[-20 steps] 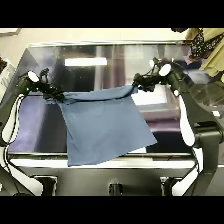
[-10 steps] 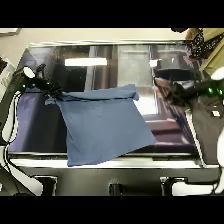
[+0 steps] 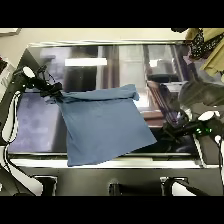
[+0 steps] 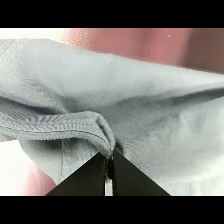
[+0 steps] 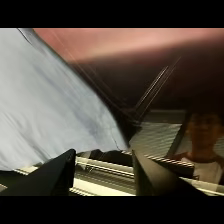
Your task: Fold the clothes and pants, and hang the long-sleeved shirts on hangers.
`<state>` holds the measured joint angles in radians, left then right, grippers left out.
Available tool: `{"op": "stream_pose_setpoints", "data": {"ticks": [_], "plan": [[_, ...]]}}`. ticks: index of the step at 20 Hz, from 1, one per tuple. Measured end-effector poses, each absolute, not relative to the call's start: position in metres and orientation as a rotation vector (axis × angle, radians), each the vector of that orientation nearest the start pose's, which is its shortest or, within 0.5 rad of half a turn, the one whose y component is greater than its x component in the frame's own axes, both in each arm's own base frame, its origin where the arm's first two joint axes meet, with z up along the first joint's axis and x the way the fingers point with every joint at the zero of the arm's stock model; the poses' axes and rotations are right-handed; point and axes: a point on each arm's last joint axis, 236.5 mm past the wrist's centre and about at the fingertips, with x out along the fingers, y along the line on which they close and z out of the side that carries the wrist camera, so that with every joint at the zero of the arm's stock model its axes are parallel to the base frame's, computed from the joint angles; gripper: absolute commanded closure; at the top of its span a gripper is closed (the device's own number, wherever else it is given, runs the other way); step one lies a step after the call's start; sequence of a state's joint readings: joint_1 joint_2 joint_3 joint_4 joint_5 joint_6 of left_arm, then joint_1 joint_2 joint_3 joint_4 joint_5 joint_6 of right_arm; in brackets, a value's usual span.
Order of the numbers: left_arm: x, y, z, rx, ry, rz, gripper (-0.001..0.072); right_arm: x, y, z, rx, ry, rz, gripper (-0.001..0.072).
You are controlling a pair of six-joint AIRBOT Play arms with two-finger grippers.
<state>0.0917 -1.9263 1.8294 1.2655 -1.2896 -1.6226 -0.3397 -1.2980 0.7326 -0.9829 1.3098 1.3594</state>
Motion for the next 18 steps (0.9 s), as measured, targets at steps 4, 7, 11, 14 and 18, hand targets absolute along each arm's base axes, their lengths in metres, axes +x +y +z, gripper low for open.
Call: {"op": "stream_pose_setpoints", "data": {"ticks": [4, 7, 11, 14, 18], "plan": [[0.518, -0.021, -0.051, -0.380, 1.371, -0.075, 0.0691, 0.249, 0.049, -0.093, 0.789, 1.613, 0.187, 0.0294], [0.518, -0.021, -0.051, -0.380, 1.370, -0.075, 0.0690, 0.252, 0.057, -0.097, 0.790, 1.592, 0.202, 0.0296], [0.519, -0.021, -0.051, -0.380, 1.367, -0.075, 0.0691, 0.246, 0.071, -0.106, 0.733, 1.614, 0.200, 0.0678], [0.519, -0.021, -0.051, -0.381, 1.367, -0.074, 0.0690, 0.262, 0.079, -0.099, 0.748, 1.558, 0.201, 0.0679], [0.512, -0.021, -0.052, -0.381, 1.399, -0.078, 0.0691, 0.334, 0.056, -0.049, 0.711, 1.370, 0.130, 0.0679]]}}
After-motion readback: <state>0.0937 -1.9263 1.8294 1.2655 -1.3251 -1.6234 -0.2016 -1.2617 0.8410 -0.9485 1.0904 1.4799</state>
